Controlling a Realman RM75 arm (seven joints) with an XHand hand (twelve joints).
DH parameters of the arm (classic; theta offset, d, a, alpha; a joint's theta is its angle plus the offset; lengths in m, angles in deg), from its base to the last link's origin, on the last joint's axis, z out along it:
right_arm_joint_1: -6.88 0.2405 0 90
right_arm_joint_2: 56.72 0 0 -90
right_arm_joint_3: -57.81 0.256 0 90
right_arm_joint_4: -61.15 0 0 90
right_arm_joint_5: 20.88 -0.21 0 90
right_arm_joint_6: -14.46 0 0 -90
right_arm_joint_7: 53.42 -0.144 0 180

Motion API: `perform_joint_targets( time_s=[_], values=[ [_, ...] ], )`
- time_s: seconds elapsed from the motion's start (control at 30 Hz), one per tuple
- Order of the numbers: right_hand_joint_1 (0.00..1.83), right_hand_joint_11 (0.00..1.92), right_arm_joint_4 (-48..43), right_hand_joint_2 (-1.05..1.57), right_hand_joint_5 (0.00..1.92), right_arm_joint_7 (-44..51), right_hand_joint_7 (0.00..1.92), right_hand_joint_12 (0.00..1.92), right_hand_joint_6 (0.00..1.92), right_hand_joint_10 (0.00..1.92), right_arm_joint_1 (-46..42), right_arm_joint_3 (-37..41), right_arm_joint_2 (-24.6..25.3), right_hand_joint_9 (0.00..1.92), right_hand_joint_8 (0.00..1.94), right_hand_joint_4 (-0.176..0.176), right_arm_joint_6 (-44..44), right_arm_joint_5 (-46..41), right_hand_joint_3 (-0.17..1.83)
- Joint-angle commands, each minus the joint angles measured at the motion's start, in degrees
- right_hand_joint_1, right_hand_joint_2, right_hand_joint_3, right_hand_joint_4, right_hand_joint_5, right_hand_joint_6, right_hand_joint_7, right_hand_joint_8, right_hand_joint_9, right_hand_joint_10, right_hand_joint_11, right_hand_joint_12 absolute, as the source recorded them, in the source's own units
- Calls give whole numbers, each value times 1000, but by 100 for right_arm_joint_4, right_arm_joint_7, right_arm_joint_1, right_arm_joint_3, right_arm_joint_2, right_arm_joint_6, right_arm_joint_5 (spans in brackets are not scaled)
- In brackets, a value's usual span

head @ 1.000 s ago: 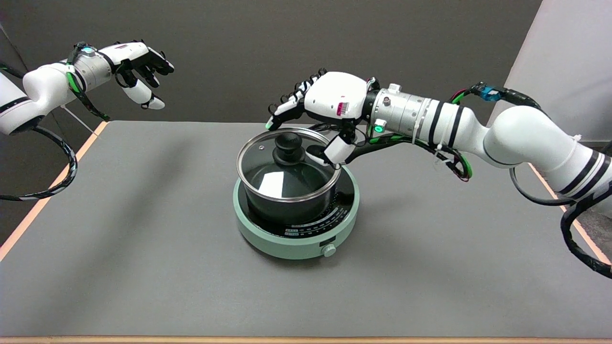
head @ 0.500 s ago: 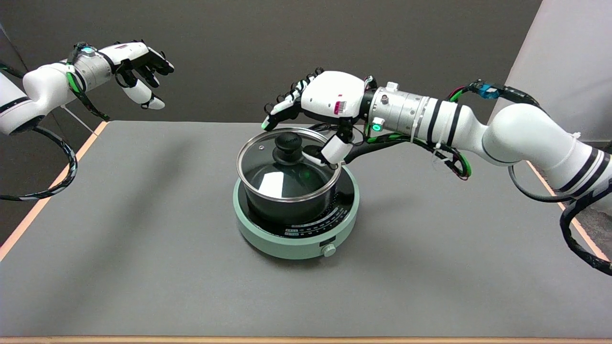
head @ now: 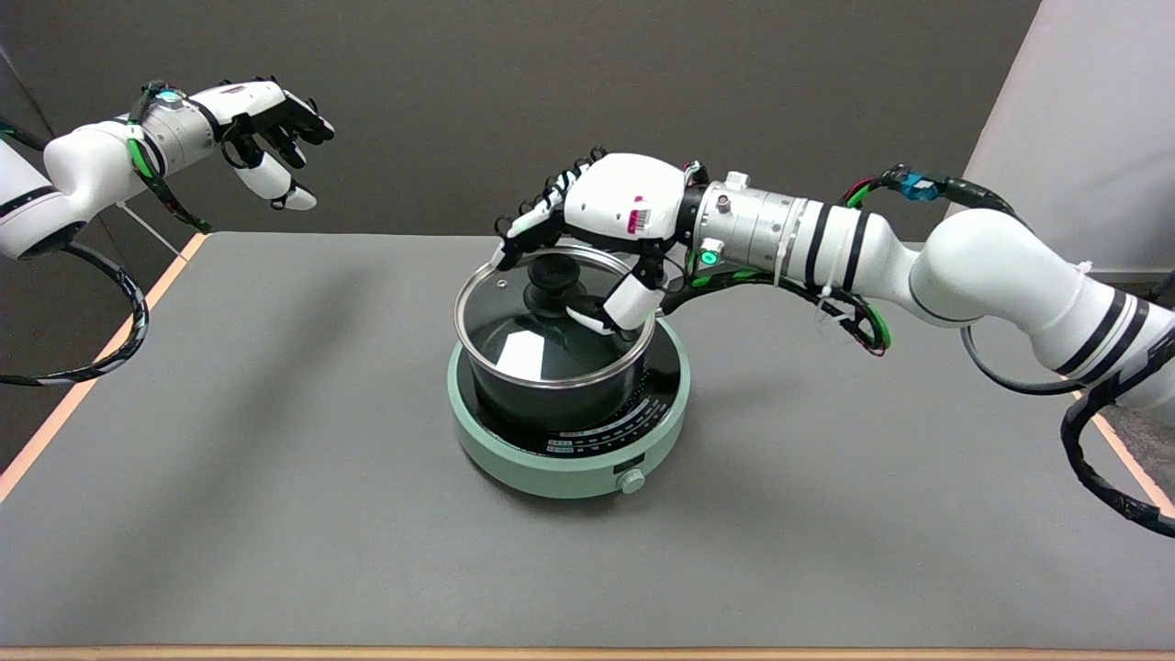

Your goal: Pick up the pot lid.

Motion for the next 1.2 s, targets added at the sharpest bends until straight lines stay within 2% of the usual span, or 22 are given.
perform_joint_targets(
  time_s=[0.03, 0.7, 1.0, 1.2],
  values=[
    [1001, 525, 190, 570, 586, -53, 714, 1090, 346, 514, 185, -106, 125, 704, 214, 176, -42, -8, 1021],
    [1002, 528, 616, 572, 589, -248, 707, 1091, 359, 520, 394, -335, 320, 708, 208, 176, -217, -8, 1020],
    [975, 540, 594, 601, 666, -622, 847, 1117, 454, 645, 549, -335, 226, 804, 348, 176, -542, -8, 931],
    [883, 572, 542, 617, 688, -898, 869, 1158, 610, 698, 592, -335, 168, 820, 423, 176, -590, 43, 950]
  ],
)
